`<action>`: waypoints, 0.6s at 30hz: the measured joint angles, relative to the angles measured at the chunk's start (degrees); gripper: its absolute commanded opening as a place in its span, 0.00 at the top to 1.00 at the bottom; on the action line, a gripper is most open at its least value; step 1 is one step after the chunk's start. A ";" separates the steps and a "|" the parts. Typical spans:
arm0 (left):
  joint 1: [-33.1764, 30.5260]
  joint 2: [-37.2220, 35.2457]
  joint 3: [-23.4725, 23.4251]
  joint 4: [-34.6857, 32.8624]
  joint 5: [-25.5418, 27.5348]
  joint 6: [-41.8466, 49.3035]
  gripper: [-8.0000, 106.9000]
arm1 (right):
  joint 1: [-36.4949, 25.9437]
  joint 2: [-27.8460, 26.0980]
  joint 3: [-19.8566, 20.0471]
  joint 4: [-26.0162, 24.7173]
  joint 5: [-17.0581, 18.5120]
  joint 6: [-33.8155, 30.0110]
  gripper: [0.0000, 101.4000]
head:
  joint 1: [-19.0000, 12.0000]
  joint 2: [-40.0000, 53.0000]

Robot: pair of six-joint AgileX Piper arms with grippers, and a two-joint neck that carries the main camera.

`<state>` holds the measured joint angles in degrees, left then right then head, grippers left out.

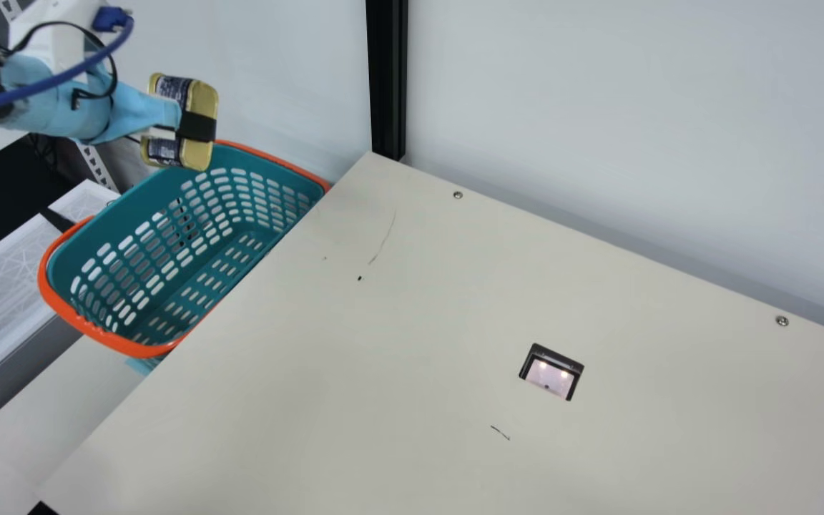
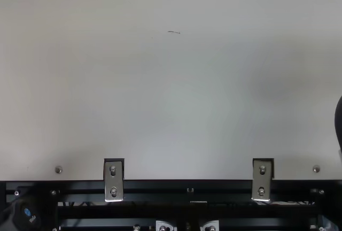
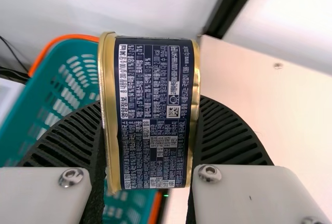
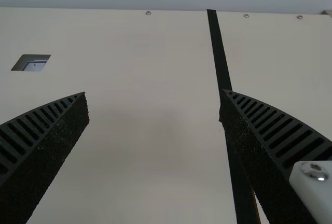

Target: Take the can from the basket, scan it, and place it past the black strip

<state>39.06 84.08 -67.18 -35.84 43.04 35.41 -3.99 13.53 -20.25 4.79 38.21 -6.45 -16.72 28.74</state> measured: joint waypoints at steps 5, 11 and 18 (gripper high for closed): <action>-0.71 -4.38 -0.13 0.61 6.05 -7.37 0.84 | 0.00 0.00 0.00 0.00 0.00 0.00 0.00 | 0.00 0.00; -0.93 -7.91 -0.74 0.04 13.74 -13.67 0.84 | 0.00 0.00 0.00 0.00 0.00 0.00 0.00 | 0.00 0.00; 0.29 -10.60 -2.18 -2.32 23.13 -18.53 0.84 | 0.00 0.00 0.00 0.00 0.00 0.00 0.00 | 0.00 0.00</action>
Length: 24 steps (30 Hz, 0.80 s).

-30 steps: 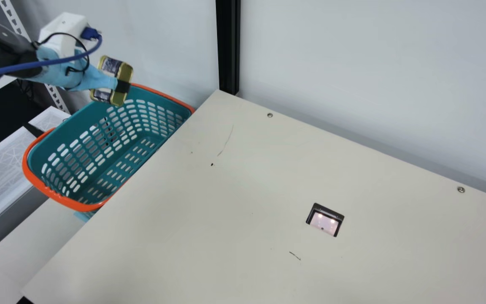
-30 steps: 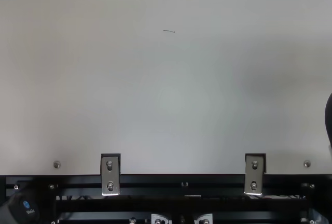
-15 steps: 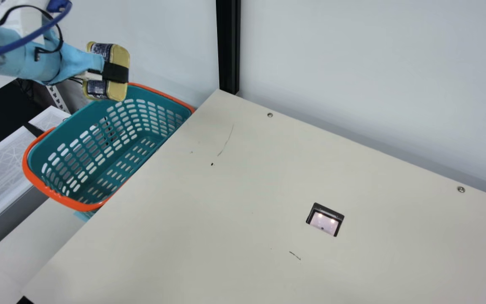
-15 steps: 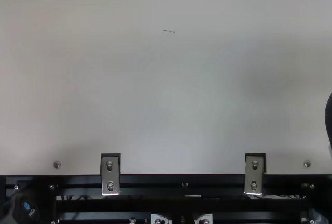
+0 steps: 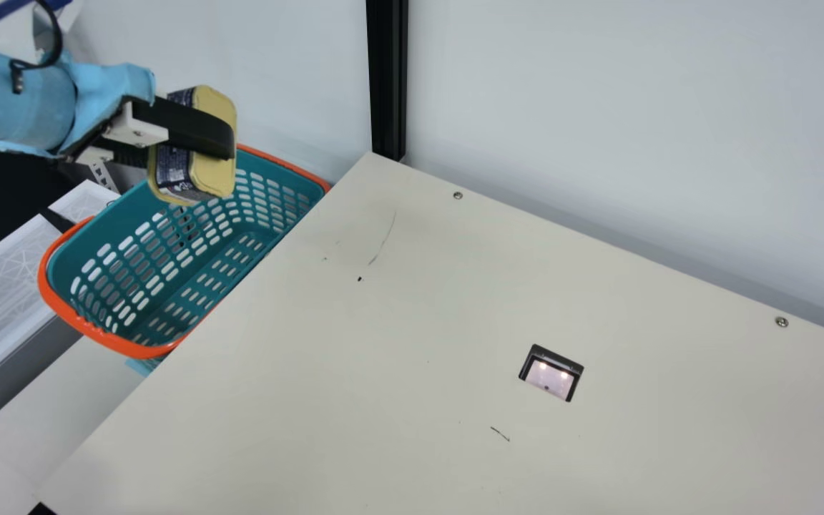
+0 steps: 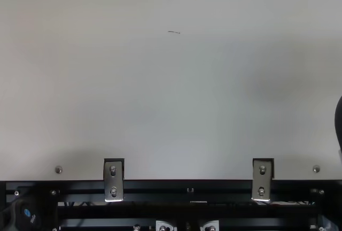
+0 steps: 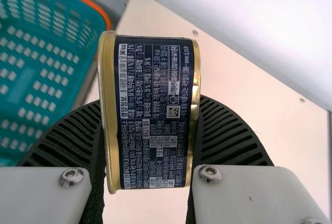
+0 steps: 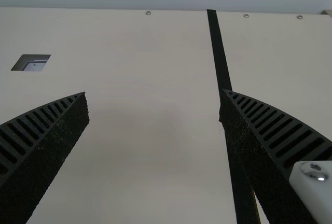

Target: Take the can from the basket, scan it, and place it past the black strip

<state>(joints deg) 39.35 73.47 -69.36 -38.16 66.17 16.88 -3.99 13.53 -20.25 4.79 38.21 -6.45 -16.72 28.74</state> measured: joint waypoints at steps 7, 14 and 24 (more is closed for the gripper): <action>-2.53 -1.77 2.13 -2.76 3.74 -3.88 0.84 | 0.00 0.00 0.00 0.00 0.00 0.00 0.00 | 0.00 0.00; -6.47 -4.26 4.68 -6.15 3.64 -7.98 0.84 | 0.00 0.00 0.00 0.00 0.00 0.00 0.00 | 0.00 0.00; -10.40 -7.71 5.29 -9.54 3.76 -12.77 0.84 | 0.00 0.00 0.00 0.00 0.00 0.00 0.00 | 0.00 0.00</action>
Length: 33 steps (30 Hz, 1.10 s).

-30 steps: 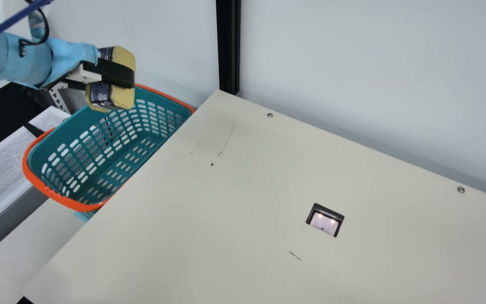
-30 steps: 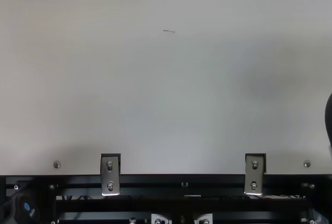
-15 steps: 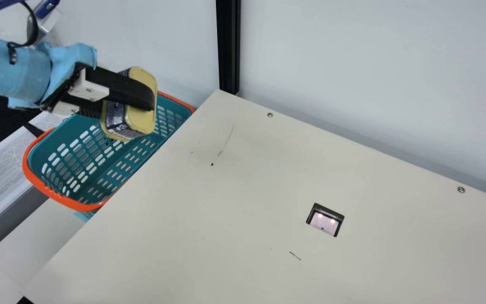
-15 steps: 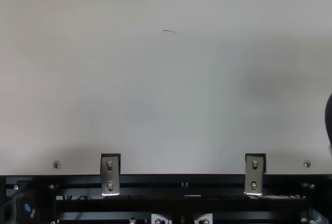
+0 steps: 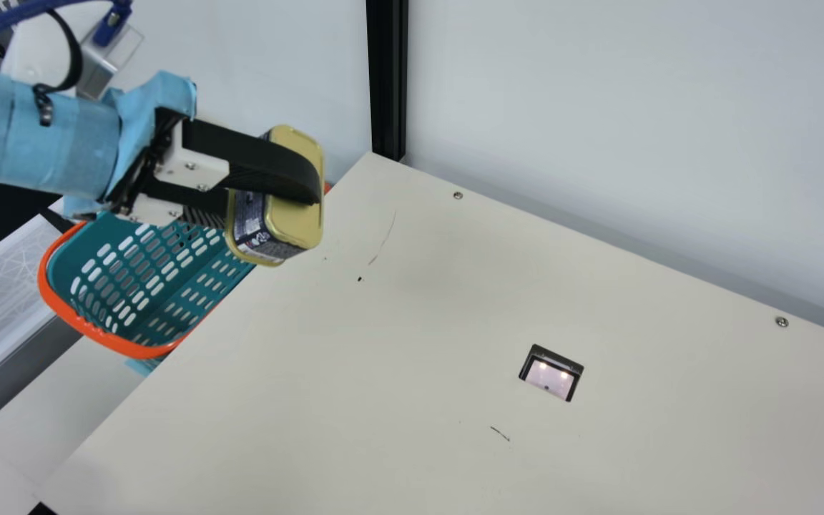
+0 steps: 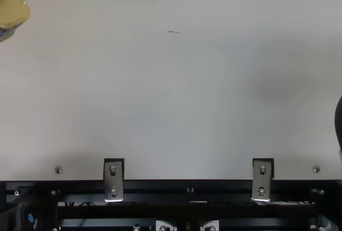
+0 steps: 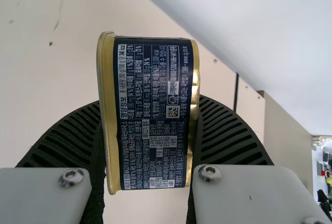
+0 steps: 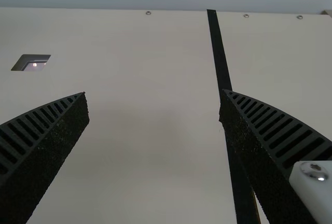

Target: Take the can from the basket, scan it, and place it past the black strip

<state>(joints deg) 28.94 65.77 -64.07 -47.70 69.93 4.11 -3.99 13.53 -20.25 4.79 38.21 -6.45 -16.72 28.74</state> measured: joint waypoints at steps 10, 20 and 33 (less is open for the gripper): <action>0.00 0.02 0.00 0.22 0.08 0.00 0.84 | 0.00 0.00 0.00 0.00 0.00 0.00 0.00 | 0.00 0.00; -2.75 2.70 -0.23 -2.93 0.02 -8.04 0.84 | 0.00 0.00 0.00 0.00 0.00 0.00 0.00 | 0.00 0.00; -5.03 5.63 -3.46 -10.60 -0.11 -24.30 0.84 | 0.00 0.00 0.00 0.00 0.00 0.00 0.00 | 0.00 0.00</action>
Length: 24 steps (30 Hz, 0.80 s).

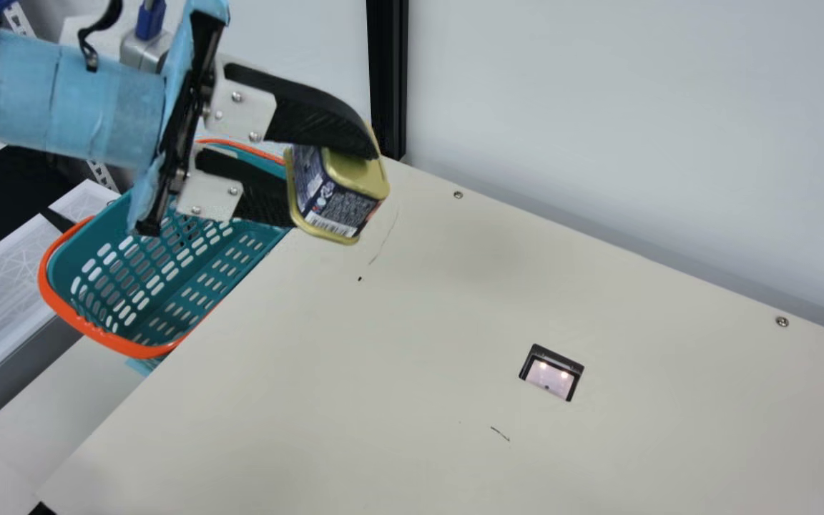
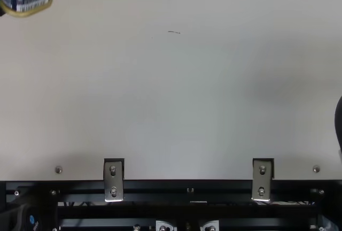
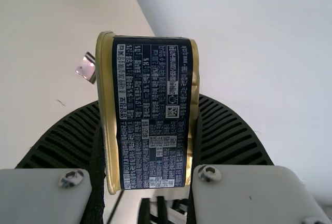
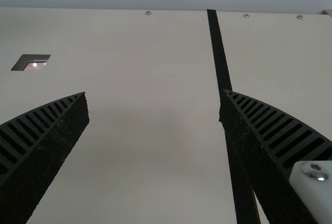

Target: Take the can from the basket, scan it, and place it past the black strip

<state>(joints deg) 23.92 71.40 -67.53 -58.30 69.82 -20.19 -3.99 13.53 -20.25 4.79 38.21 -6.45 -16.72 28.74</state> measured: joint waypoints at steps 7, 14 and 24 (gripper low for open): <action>-3.45 -1.20 0.98 -0.58 0.09 -3.18 0.84 | 0.00 0.00 0.00 0.00 0.00 0.00 0.00 | 0.00 0.00; -7.55 -4.21 3.80 -0.76 0.09 -4.09 0.84 | 0.00 0.00 0.00 0.00 0.00 0.00 0.00 | 0.00 0.00; -8.32 -7.32 6.14 -1.67 0.09 -4.07 0.84 | 0.00 0.00 0.00 0.00 0.00 0.00 0.00 | 0.00 0.00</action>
<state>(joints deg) 15.60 64.08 -61.39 -59.97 69.91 -24.26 -3.99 13.53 -20.25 4.79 38.21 -6.45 -16.72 28.74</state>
